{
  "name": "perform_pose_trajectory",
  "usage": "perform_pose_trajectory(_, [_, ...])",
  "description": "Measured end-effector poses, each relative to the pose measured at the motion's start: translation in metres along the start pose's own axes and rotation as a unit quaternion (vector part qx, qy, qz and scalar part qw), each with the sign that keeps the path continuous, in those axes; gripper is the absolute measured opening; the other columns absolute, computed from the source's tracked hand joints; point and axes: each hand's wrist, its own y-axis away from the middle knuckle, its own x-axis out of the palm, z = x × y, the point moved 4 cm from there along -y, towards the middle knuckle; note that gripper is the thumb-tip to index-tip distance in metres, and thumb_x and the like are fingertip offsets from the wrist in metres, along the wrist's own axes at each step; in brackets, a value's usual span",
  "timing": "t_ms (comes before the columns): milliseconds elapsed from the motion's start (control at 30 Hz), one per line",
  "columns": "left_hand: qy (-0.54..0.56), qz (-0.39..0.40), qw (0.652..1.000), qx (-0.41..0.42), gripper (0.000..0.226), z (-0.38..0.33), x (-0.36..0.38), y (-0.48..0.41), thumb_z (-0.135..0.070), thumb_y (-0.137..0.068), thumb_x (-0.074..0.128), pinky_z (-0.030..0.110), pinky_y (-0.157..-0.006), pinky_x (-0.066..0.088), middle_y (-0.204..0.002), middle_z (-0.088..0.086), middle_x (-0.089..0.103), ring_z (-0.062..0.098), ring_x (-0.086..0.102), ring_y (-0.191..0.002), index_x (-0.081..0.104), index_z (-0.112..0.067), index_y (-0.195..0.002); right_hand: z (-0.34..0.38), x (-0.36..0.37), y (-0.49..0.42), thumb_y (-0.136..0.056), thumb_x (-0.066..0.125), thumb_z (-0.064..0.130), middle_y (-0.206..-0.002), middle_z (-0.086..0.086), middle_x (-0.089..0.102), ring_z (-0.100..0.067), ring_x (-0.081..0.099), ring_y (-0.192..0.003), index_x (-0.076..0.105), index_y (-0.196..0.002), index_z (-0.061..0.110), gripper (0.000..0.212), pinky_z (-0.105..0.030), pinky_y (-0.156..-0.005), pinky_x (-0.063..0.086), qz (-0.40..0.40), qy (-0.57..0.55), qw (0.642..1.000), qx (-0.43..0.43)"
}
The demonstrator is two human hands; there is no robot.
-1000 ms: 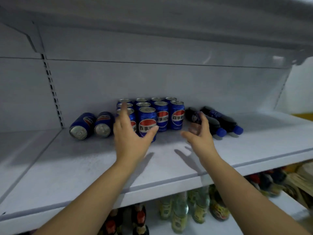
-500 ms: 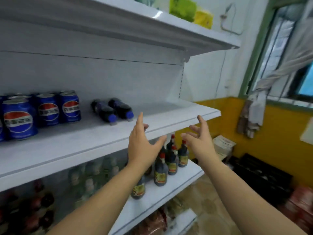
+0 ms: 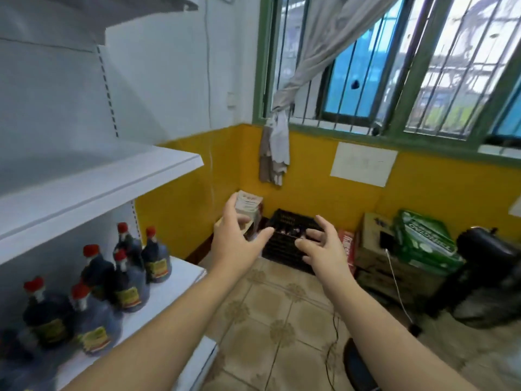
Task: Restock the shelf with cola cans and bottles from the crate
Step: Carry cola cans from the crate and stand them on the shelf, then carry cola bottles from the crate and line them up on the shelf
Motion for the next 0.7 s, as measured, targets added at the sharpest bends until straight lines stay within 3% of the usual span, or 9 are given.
perform_pose_trajectory(333, [0.016, 0.096, 0.995, 0.01, 0.083, 0.038, 0.116, -0.2, -0.037, -0.08, 0.07, 0.031, -0.085, 0.048, -0.104, -0.01, 0.051, 0.01, 0.051, -0.099, 0.02, -0.028, -0.146, -0.03, -0.037, -0.208, -0.089, 0.06, 0.009, -0.129, -0.004, 0.048, -0.021, 0.051, -0.111, 0.034, -0.141, 0.025, 0.06, -0.038, -0.089, 0.048, -0.122, 0.016, 0.992, 0.029])
perform_pose_trajectory(467, [0.019, 0.121, 0.992, 0.024, 0.078, 0.048, 0.167, -0.269, -0.038, -0.083, 0.067, 0.026, -0.082, 0.042, -0.096, -0.018, 0.046, 0.01, 0.051, -0.098, 0.022, -0.028, -0.145, -0.05, -0.054, -0.274, -0.088, 0.06, 0.008, -0.128, -0.002, 0.051, -0.022, 0.053, -0.114, 0.038, -0.139, 0.025, 0.058, -0.045, -0.096, 0.048, -0.143, 0.024, 0.988, 0.049])
perform_pose_trajectory(700, [-0.003, 0.185, 0.982, 0.023, 0.074, 0.086, 0.287, -0.347, -0.038, -0.085, 0.064, 0.019, -0.071, 0.041, -0.099, -0.008, 0.052, 0.01, 0.052, -0.093, 0.023, -0.024, -0.145, -0.112, -0.099, -0.394, -0.088, 0.06, 0.011, -0.126, -0.004, 0.054, -0.026, 0.057, -0.11, 0.04, -0.135, 0.026, 0.053, -0.05, -0.089, 0.052, -0.19, -0.014, 0.977, 0.096])
